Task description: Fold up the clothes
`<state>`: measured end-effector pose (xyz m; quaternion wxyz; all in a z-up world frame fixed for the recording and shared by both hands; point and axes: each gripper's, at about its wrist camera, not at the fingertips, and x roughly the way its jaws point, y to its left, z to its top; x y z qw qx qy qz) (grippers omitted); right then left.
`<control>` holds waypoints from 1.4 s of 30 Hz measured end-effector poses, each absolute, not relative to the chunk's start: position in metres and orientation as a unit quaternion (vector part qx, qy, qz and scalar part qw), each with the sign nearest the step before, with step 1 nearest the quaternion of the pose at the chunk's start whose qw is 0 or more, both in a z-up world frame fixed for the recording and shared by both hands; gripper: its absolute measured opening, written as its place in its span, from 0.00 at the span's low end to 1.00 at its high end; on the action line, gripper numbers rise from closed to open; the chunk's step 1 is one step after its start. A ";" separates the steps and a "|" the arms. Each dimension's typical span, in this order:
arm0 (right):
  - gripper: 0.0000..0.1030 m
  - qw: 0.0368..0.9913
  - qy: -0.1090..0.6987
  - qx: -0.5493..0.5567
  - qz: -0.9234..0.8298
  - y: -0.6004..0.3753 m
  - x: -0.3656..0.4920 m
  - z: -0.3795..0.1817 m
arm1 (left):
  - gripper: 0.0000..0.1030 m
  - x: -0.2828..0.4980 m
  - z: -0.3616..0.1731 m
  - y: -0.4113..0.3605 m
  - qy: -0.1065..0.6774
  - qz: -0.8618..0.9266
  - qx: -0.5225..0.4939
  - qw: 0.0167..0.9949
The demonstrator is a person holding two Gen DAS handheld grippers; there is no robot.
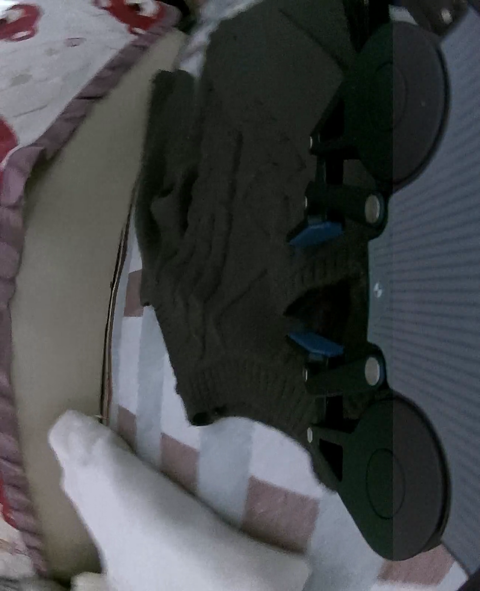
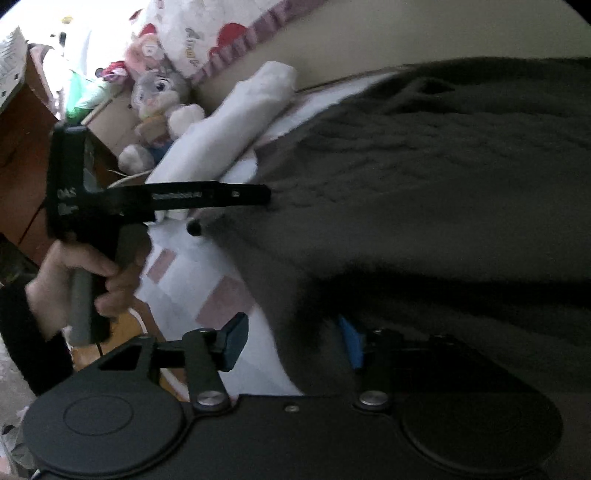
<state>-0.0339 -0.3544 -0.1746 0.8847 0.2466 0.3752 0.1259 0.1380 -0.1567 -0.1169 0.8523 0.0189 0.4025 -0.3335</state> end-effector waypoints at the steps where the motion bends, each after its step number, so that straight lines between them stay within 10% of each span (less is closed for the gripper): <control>1: 0.58 0.889 0.368 0.243 0.127 -0.352 -0.030 -0.174 | 0.51 0.140 -0.120 -0.153 0.412 -0.340 -0.004 0.845; 2: 0.59 0.890 0.363 0.245 0.129 -0.350 -0.027 -0.174 | 0.51 0.143 -0.122 -0.150 0.426 -0.352 -0.026 0.833; 5: 0.14 0.877 0.355 0.289 0.147 -0.348 -0.023 -0.171 | 0.51 0.140 -0.125 -0.145 0.439 -0.363 -0.041 0.821; 14: 0.14 0.840 0.355 0.381 0.151 -0.336 -0.047 -0.176 | 0.49 0.105 -0.125 -0.135 0.429 -0.352 0.041 0.831; 16: 0.14 0.840 0.357 0.381 0.149 -0.333 -0.048 -0.177 | 0.15 0.102 -0.125 -0.131 0.421 -0.343 0.045 0.838; 20: 0.14 0.847 0.371 0.354 0.141 -0.325 -0.045 -0.169 | 0.04 0.089 -0.120 -0.133 0.394 -0.315 0.084 0.859; 28: 0.20 0.845 0.407 0.335 0.086 -0.303 -0.055 -0.164 | 0.04 0.076 -0.119 -0.123 0.400 -0.254 0.075 0.877; 31: 0.42 0.839 0.420 0.337 0.074 -0.303 -0.064 -0.153 | 0.05 0.079 -0.117 -0.125 0.409 -0.236 0.069 0.879; 36: 0.46 0.830 0.450 0.321 0.070 -0.336 -0.110 -0.119 | 0.10 0.064 -0.094 -0.138 0.382 -0.231 0.117 0.887; 40: 0.47 0.832 0.402 0.382 -0.030 -0.429 -0.185 -0.099 | 0.46 0.027 -0.056 -0.153 0.313 -0.342 0.111 0.879; 42: 0.51 0.828 0.388 0.387 -0.119 -0.481 -0.224 -0.088 | 0.47 0.009 -0.042 -0.167 0.288 -0.400 0.121 0.862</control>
